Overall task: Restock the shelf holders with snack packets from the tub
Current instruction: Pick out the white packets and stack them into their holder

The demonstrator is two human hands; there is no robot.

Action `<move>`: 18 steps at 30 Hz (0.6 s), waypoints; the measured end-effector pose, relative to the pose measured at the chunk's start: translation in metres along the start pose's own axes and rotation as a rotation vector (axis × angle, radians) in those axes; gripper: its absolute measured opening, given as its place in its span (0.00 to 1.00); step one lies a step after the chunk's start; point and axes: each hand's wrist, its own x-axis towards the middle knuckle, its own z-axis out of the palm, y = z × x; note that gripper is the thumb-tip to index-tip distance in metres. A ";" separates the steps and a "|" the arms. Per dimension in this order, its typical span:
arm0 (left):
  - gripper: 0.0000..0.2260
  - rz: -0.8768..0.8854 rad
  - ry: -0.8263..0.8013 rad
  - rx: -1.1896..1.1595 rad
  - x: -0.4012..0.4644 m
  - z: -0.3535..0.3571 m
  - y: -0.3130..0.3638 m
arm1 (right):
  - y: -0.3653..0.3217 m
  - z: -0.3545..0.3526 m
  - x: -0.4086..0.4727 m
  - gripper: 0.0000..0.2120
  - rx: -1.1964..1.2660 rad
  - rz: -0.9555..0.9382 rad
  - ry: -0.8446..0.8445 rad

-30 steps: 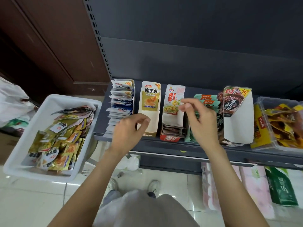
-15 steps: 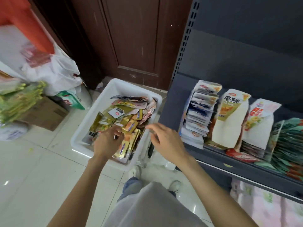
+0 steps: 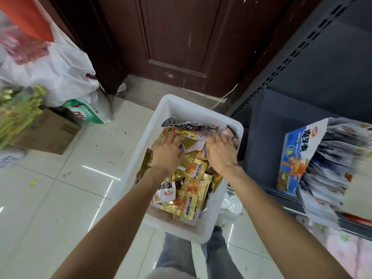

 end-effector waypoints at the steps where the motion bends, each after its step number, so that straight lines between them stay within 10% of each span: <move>1: 0.19 0.004 -0.021 0.012 0.004 0.004 -0.001 | -0.002 0.003 0.005 0.25 -0.013 0.009 -0.023; 18: 0.18 0.087 0.152 -0.062 0.010 -0.005 -0.025 | -0.016 0.004 -0.029 0.03 0.343 -0.106 0.294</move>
